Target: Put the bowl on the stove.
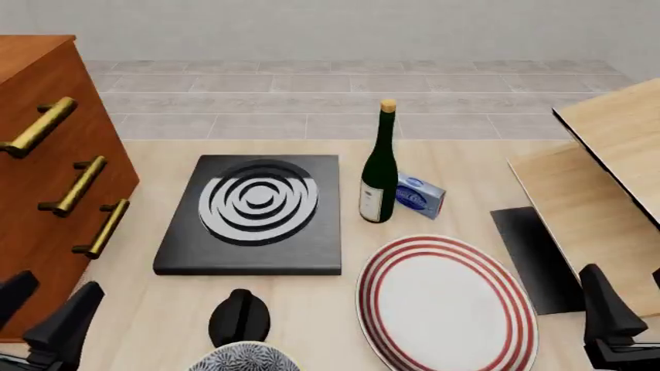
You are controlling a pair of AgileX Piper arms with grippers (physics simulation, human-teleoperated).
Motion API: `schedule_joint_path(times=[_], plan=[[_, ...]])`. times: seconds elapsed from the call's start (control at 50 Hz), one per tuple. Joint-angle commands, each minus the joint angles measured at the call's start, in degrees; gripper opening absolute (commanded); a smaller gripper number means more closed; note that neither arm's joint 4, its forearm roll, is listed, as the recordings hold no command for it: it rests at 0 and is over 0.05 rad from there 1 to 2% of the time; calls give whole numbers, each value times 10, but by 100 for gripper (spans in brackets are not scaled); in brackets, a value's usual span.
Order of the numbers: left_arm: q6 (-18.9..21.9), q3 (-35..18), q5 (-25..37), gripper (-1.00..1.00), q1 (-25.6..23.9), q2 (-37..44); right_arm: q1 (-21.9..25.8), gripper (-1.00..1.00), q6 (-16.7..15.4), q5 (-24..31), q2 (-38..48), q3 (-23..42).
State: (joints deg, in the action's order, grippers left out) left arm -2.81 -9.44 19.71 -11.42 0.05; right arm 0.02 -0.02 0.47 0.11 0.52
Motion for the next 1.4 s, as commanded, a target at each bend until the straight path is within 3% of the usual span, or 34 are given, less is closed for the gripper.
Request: schedule_joint_path(times=[0.02, 0.04, 0.06, 0.22, 0.6, 1.02, 1.4], plan=[[-1, -33, 64, 100, -40, 0, 0, 100, 0, 0, 0, 0], [-17, -29, 74, 100, -49, 0, 0, 100, 0, 0, 0, 0], [8, -29, 73, 100, -61, 0, 0, 100, 0, 0, 0, 0], [-4, -54, 128, 100, -106, 0, 0, 100, 0, 0, 0, 0], [-18, -87, 199, 100, -134, 0, 0, 100, 0, 0, 0, 0], [-85, 3, 208, 100, -189, 1, 0, 100, 0, 0, 0, 0], [-99, 7, 206, 100, -227, 11, 0, 100, 0, 0, 0, 0]])
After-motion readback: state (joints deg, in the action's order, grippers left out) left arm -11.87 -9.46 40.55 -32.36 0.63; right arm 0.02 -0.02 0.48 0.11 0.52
